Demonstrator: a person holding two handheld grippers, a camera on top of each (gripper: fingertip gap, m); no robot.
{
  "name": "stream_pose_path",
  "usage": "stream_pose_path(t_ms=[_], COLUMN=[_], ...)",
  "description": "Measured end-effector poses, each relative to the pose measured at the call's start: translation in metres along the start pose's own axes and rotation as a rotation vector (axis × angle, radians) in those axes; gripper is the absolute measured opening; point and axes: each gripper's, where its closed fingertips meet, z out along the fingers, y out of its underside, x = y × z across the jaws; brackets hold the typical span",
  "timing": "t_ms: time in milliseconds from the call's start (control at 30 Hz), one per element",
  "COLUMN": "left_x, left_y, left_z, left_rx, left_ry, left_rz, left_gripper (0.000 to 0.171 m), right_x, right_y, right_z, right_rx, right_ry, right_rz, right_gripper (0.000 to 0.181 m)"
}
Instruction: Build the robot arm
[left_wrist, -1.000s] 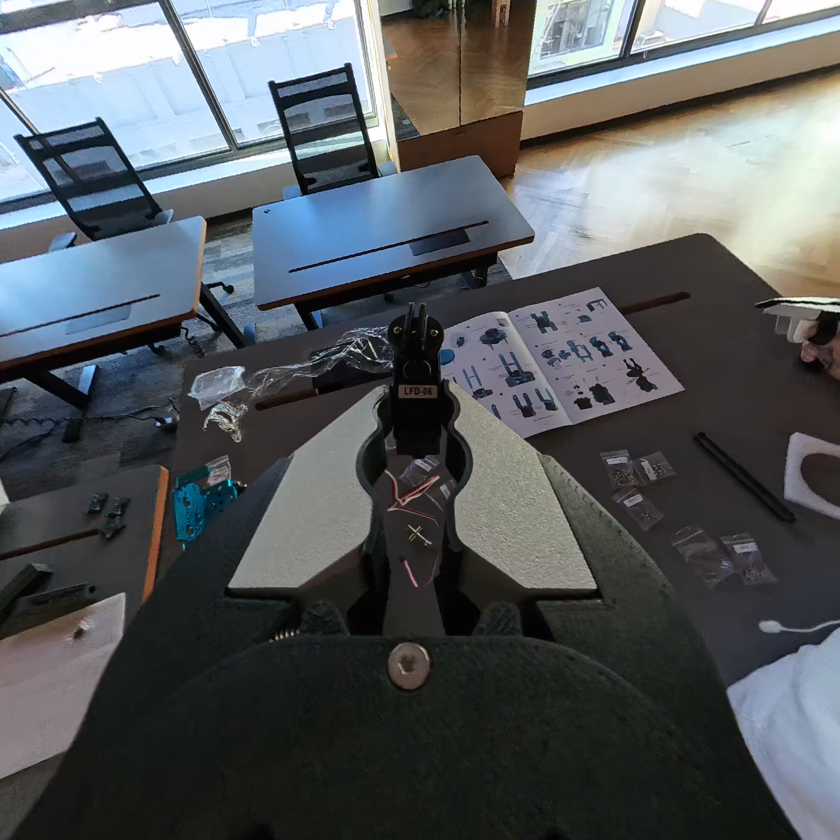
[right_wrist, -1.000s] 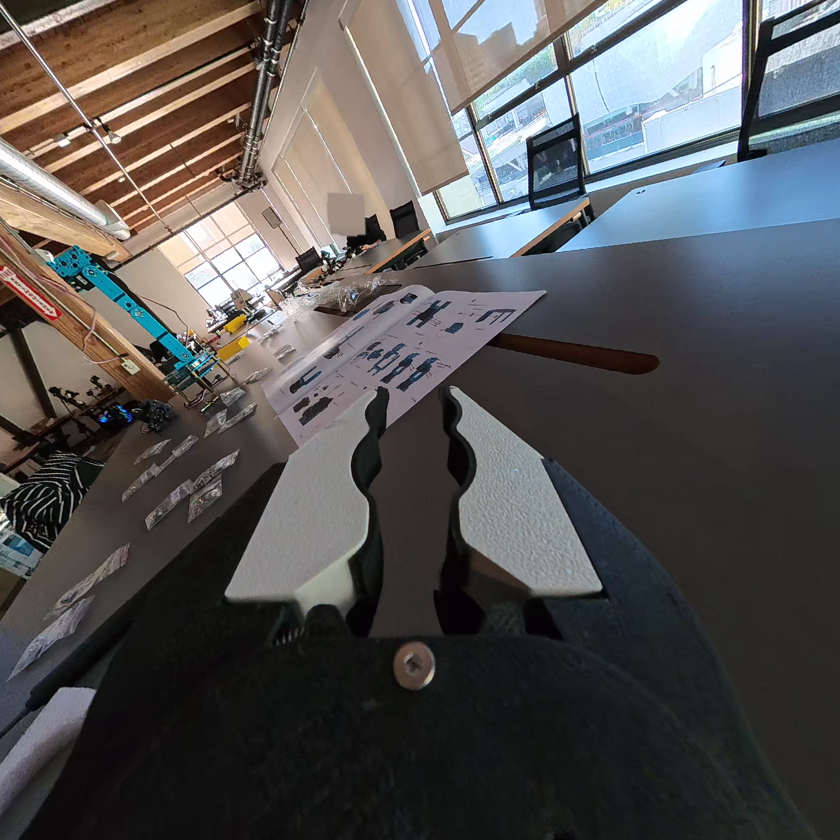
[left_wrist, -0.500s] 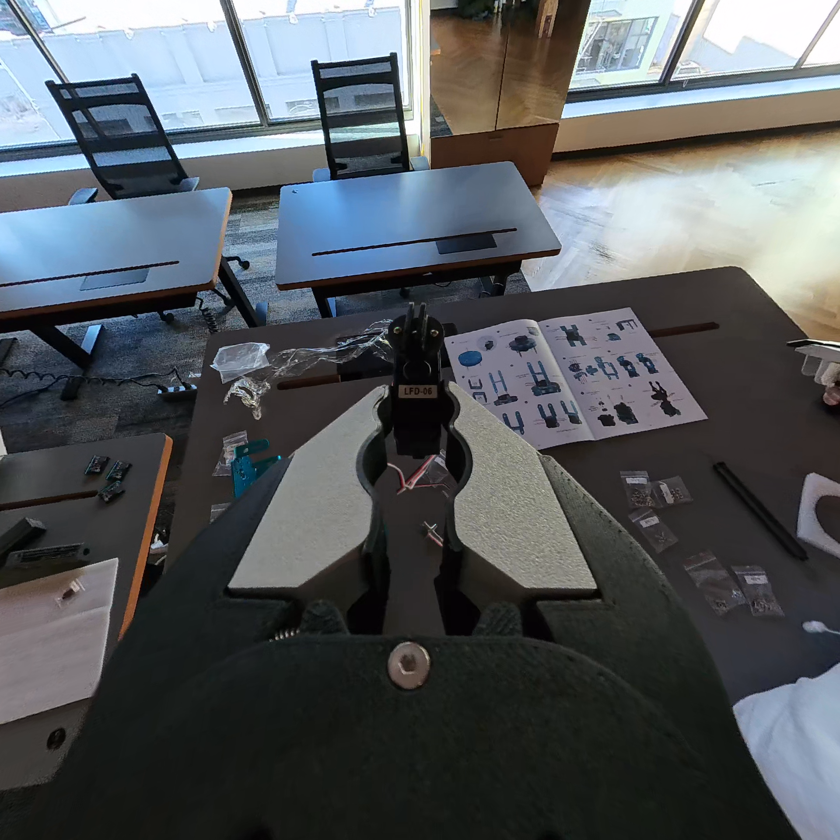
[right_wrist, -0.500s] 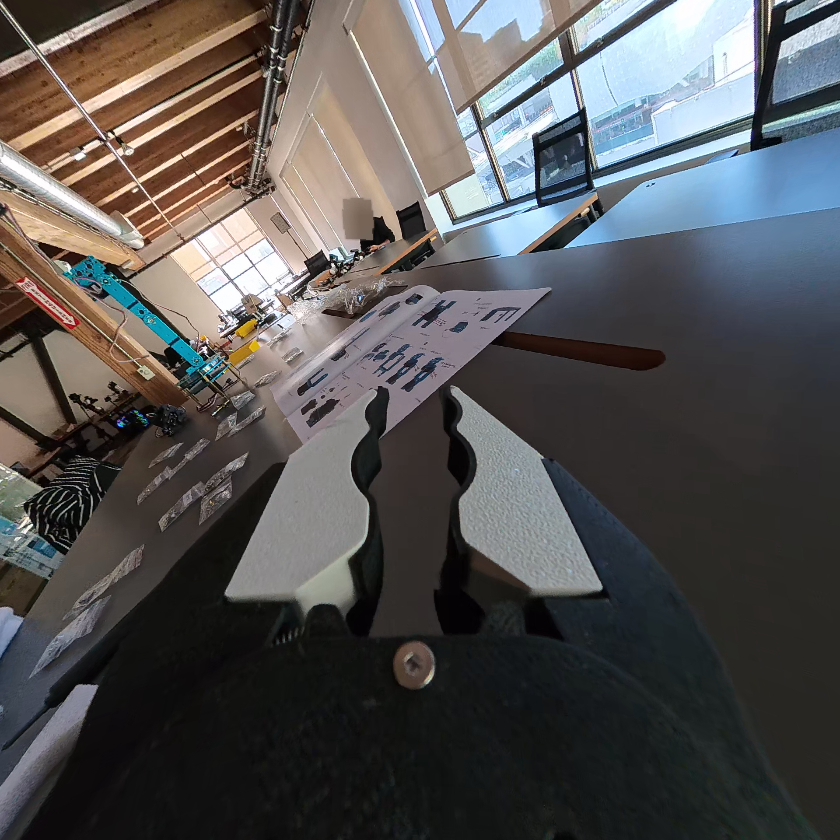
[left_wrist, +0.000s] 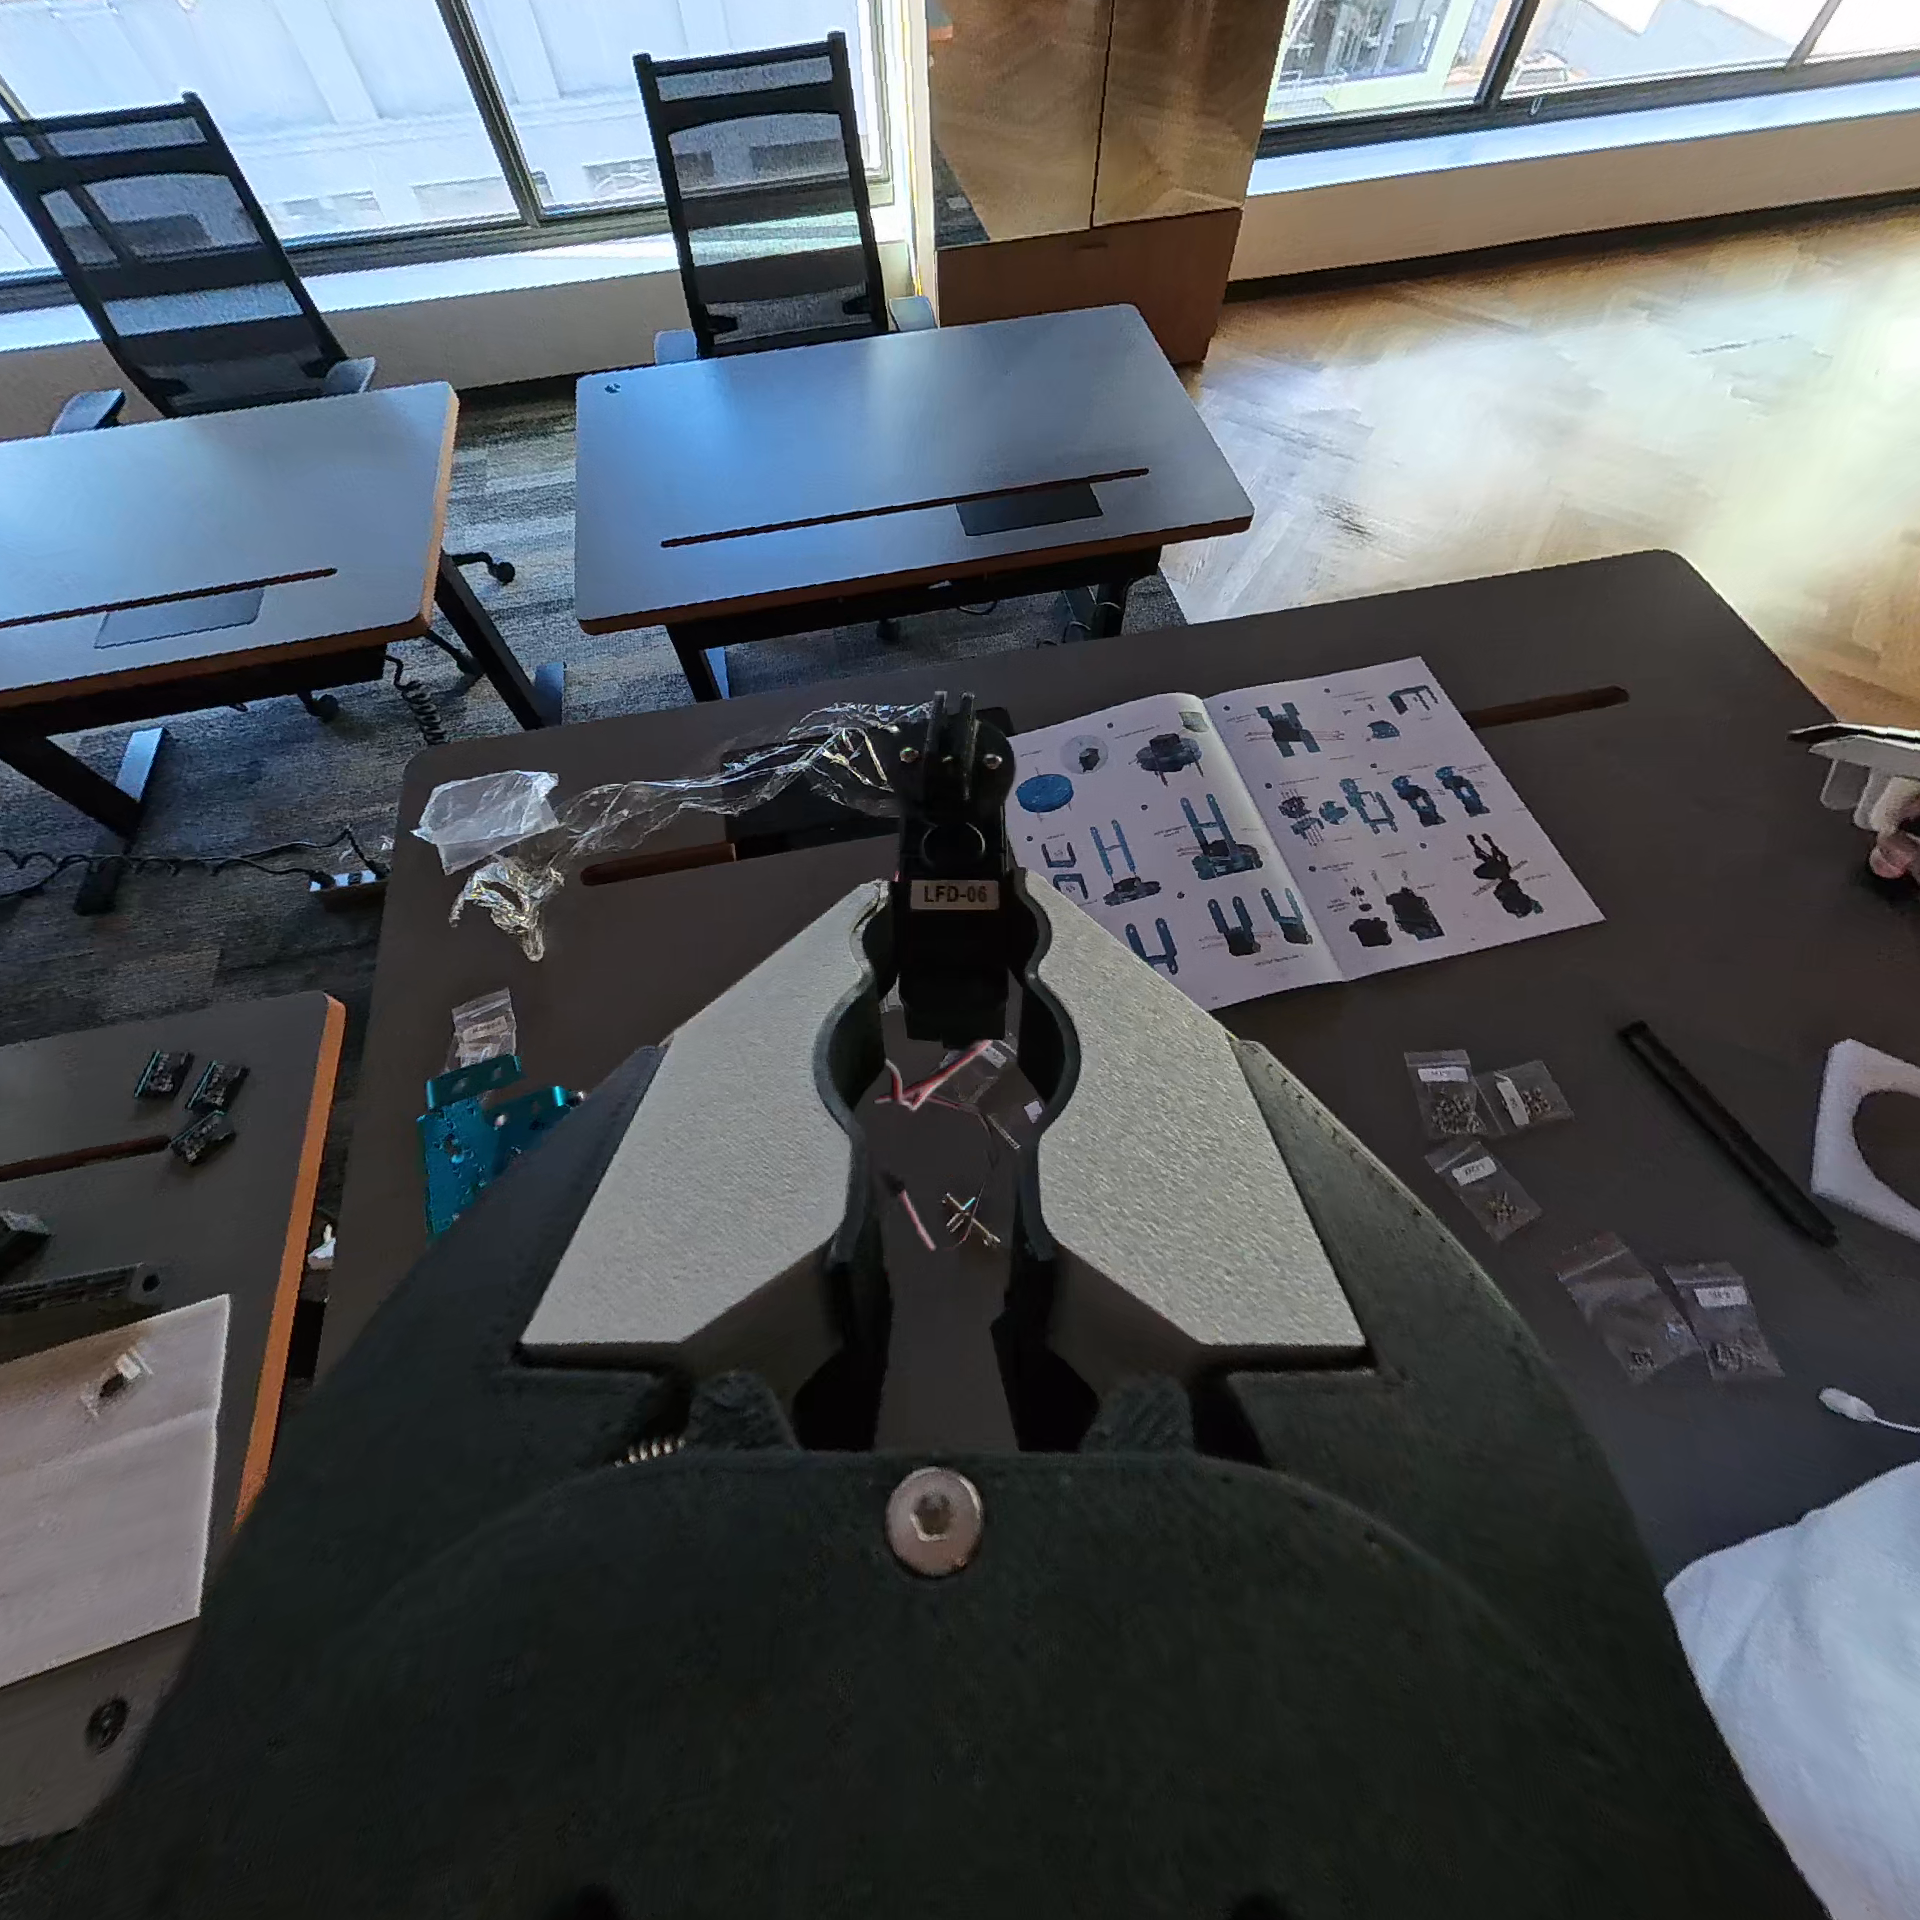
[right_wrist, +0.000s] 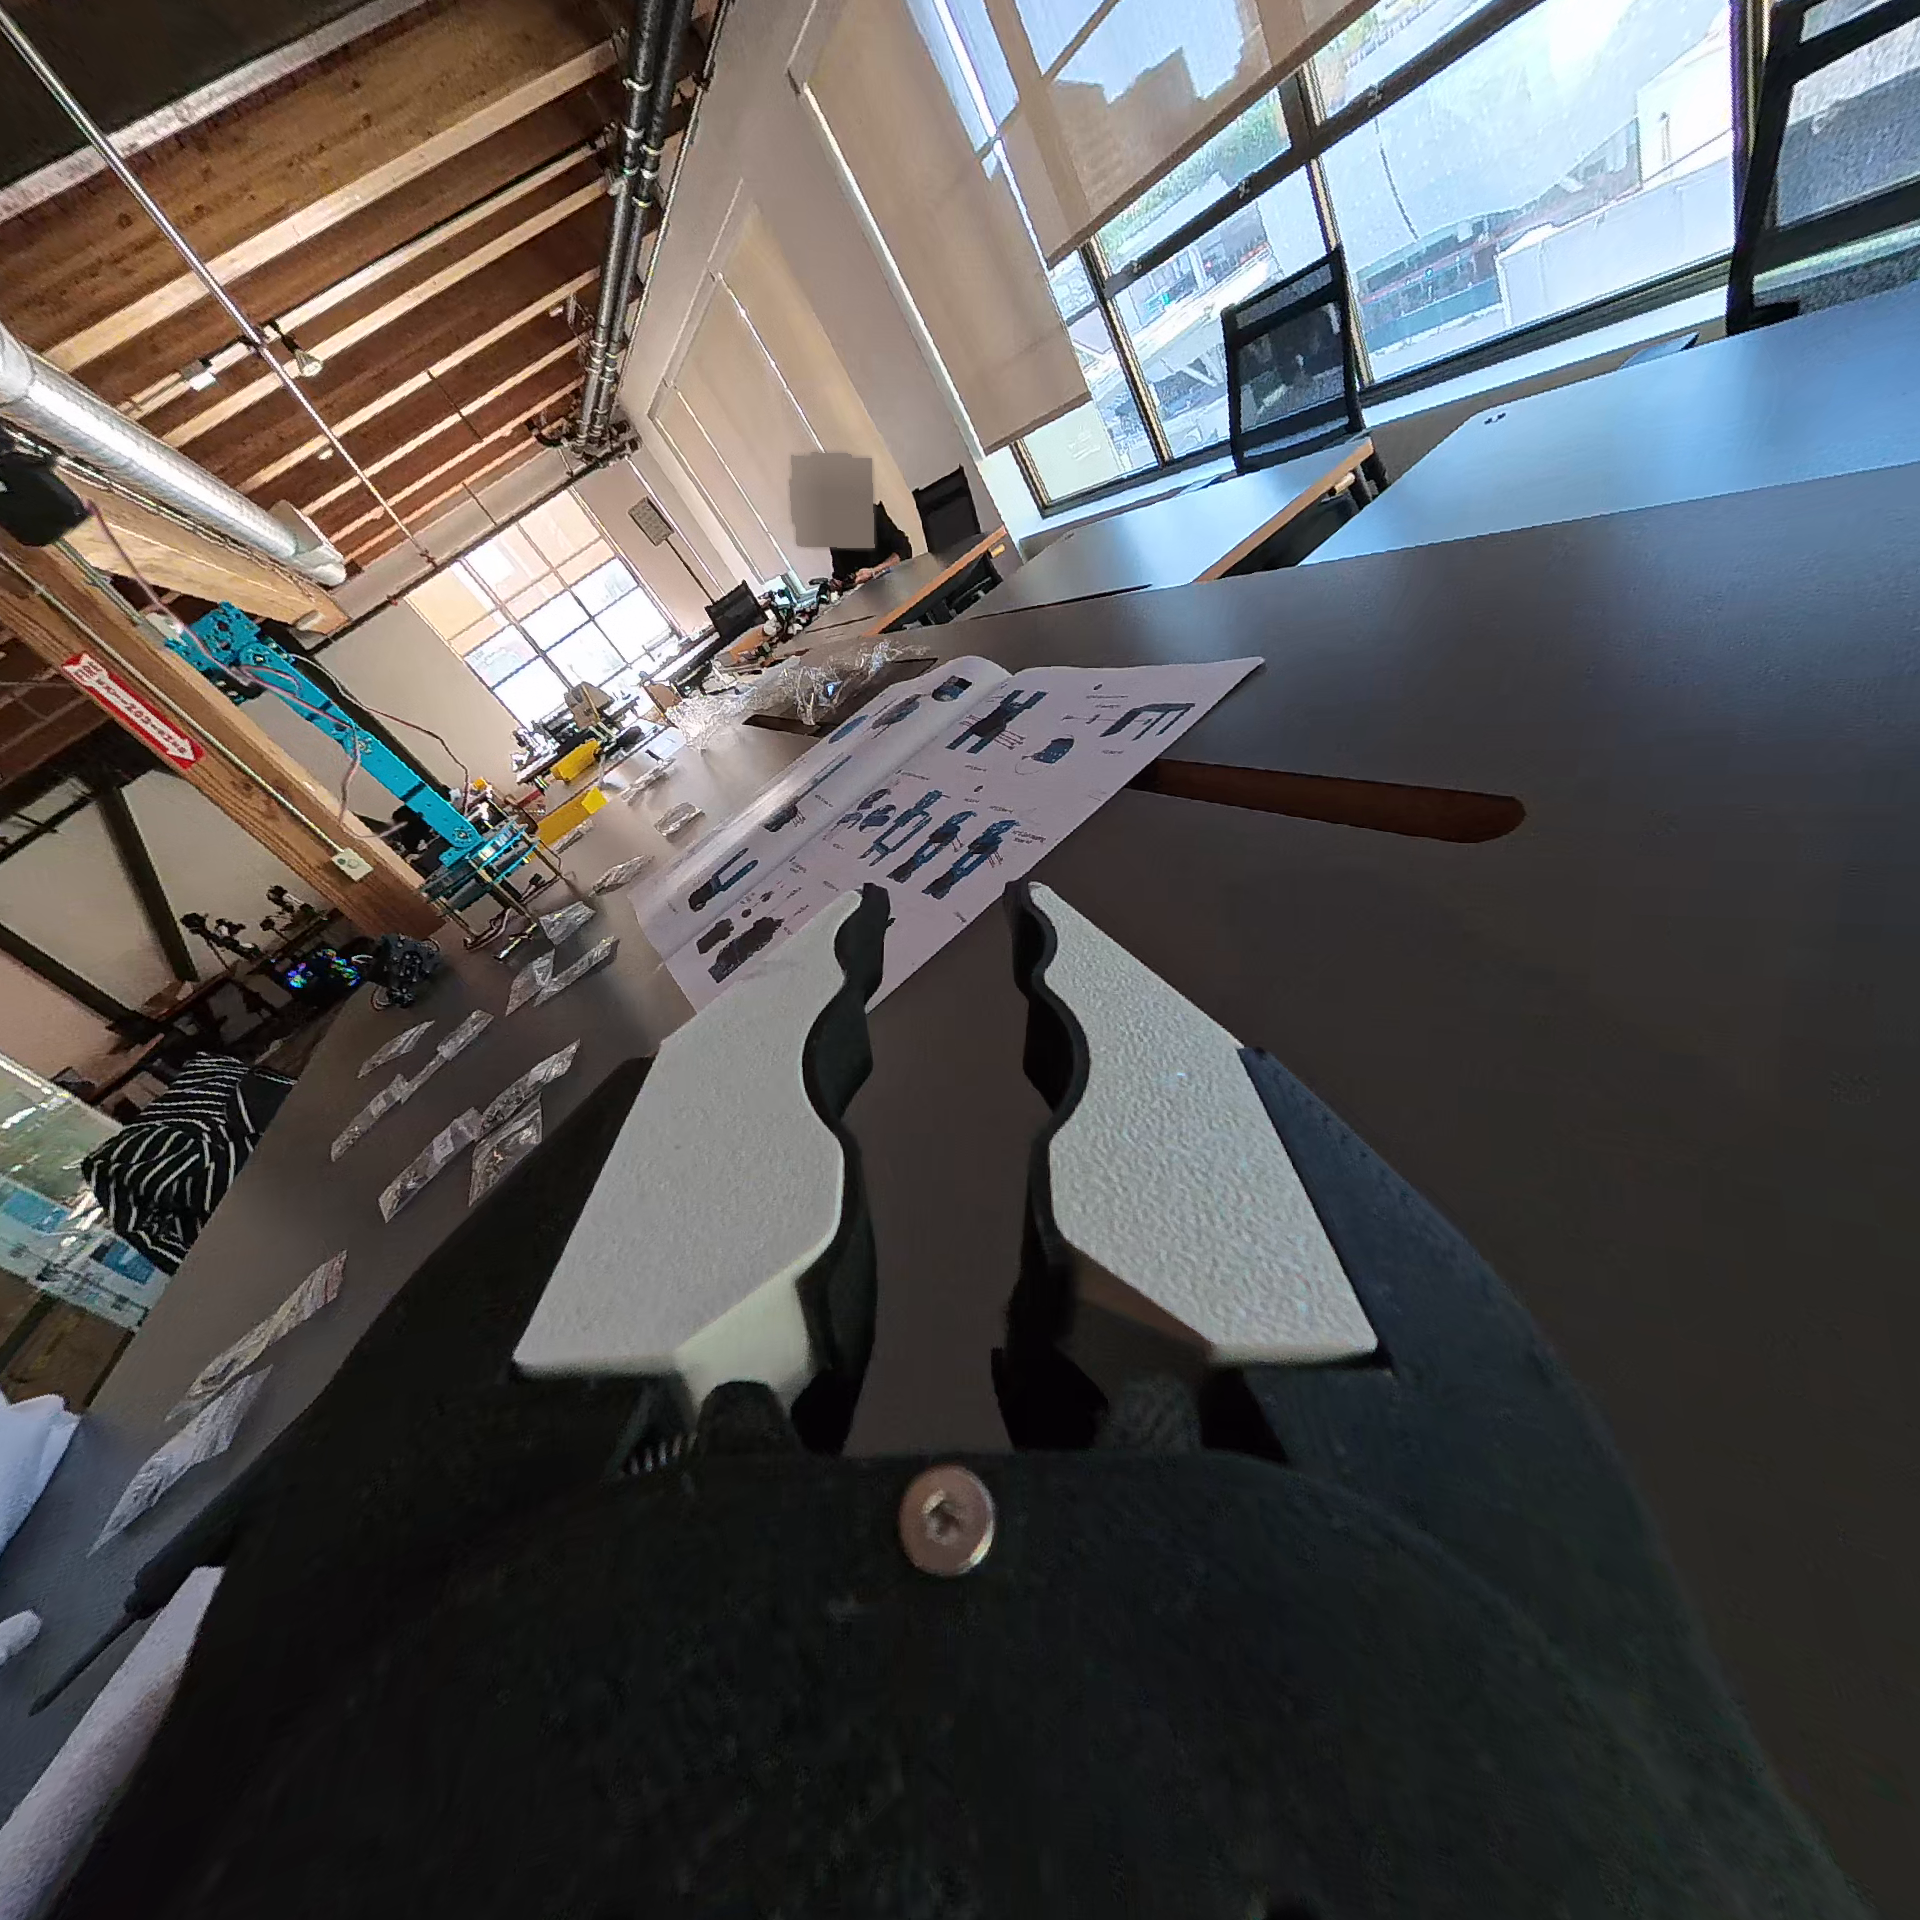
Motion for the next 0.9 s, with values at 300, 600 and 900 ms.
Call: stream_pose_path(t_ms=[300, 600, 900], left_x=[-0.003, -0.005, -0.064], left_y=[0.002, 0.008, -0.039], left_z=[0.01, 0.004, -0.032], left_rx=[-0.009, -0.012, 0.14], left_ry=[0.007, 0.034, 0.188], left_rz=[-0.011, -0.011, -0.165], left_gripper=[0.02, 0.019, 0.019], right_x=[0.0, 0.0, -0.061], right_y=[0.0, 0.0, -0.041], right_z=[0.0, -0.001, 0.002], right_rx=[0.0, 0.001, 0.125], right_ry=[-0.006, -0.024, -0.048], right_rz=[0.007, 0.033, -0.116], right_gripper=[0.024, 0.024, 0.034])
